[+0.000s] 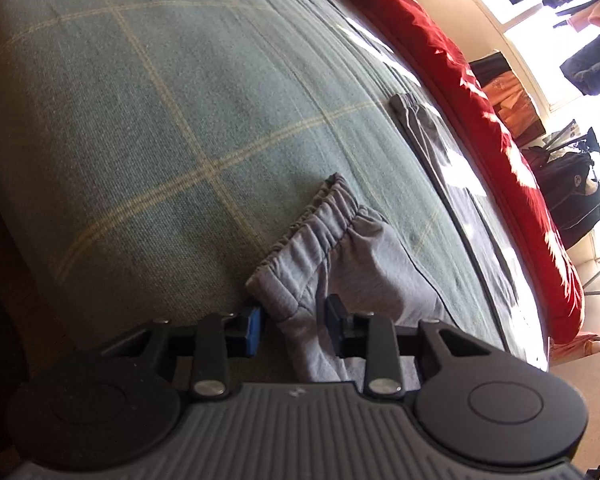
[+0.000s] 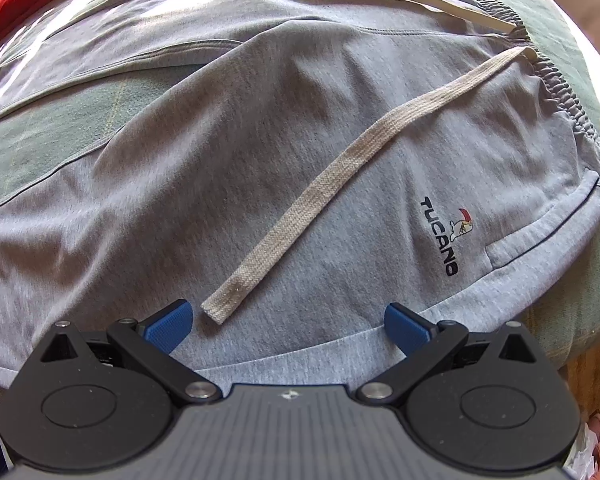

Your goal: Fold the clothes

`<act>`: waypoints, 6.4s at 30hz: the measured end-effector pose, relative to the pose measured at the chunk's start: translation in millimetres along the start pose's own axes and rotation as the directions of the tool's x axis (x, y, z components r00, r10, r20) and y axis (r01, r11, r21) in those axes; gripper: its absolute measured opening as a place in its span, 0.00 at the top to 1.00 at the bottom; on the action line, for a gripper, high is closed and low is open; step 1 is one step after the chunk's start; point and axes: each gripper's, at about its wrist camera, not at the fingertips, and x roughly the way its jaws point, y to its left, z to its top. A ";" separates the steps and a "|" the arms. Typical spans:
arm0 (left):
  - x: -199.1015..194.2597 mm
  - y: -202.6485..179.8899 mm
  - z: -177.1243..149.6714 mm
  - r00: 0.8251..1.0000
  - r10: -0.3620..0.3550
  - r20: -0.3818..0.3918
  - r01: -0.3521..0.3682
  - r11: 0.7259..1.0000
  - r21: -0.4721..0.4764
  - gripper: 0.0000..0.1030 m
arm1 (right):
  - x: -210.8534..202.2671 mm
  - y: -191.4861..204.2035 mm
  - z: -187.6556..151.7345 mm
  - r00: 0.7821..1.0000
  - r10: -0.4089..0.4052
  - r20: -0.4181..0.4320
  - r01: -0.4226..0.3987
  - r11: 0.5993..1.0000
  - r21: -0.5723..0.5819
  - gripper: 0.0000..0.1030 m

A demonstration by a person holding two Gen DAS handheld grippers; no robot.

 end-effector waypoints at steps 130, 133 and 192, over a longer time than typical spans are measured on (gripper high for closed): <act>38.6 -58.5 45.8 0.977 0.201 0.064 -0.209 0.881 0.424 0.62 | 17.4 167.6 129.9 0.992 0.124 -0.015 -0.078 0.516 -0.853 0.51; 39.9 -62.4 44.4 0.973 0.219 0.071 -0.228 0.871 0.436 0.62 | 31.5 169.0 111.6 0.996 0.092 -0.023 -0.062 0.450 -0.891 0.51; 2.8 -59.7 23.7 0.953 0.302 0.019 -0.277 0.845 0.458 0.41 | 36.6 259.4 61.2 0.977 0.210 0.023 -0.010 0.154 -0.988 0.90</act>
